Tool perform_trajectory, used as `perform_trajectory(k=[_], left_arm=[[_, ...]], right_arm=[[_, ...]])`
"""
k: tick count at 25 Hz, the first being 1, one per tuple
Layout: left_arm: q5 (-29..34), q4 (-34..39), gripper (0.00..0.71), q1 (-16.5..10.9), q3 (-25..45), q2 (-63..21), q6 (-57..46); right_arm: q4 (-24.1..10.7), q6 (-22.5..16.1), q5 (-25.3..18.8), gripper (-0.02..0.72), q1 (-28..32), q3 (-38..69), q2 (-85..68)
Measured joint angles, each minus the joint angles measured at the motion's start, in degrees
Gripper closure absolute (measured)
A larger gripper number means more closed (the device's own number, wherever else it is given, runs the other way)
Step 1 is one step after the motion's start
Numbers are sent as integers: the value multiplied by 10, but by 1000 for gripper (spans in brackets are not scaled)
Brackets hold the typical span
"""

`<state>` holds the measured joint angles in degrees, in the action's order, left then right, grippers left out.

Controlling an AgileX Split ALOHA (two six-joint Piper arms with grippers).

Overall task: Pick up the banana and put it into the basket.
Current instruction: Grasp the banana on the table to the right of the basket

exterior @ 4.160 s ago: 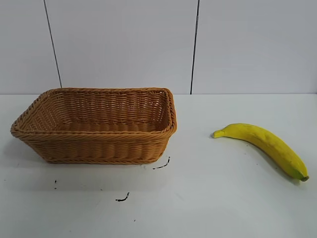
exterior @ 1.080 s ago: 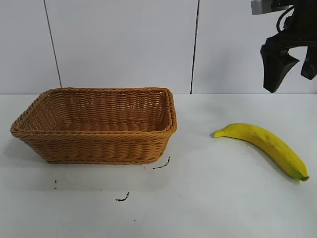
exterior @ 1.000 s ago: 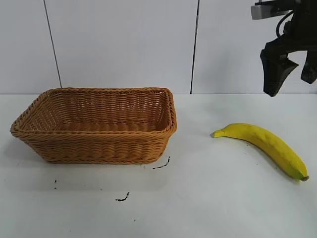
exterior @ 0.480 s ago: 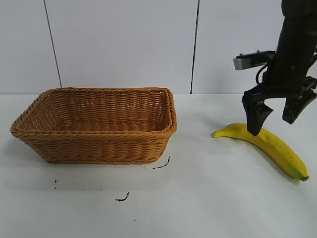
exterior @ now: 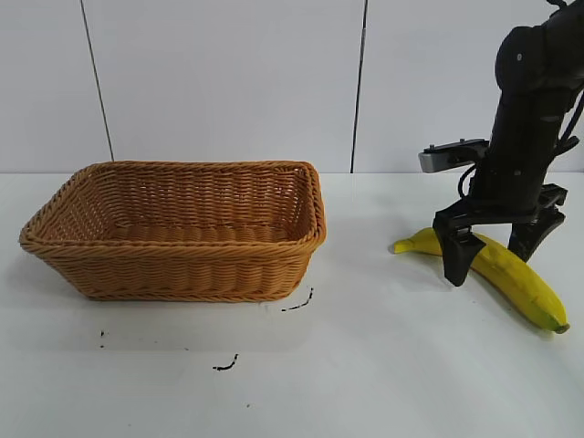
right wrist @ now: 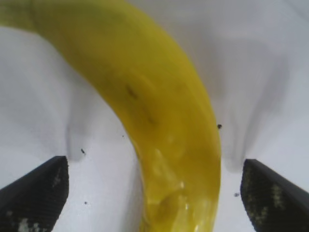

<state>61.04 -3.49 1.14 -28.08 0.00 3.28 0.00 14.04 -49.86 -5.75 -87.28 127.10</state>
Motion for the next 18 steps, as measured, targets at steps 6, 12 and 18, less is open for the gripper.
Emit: perform_trajectory(k=[6, 12, 18], left_arm=[[0, 0, 15, 0, 0, 0, 0], [0, 0, 15, 0, 0, 0, 0], [0, 0, 15, 0, 0, 0, 0]], right_arm=[[0, -4, 0, 34, 0, 0, 0], [0, -24, 0, 249, 0, 0, 0], [-21, -41, -3, 385, 0, 0, 0]])
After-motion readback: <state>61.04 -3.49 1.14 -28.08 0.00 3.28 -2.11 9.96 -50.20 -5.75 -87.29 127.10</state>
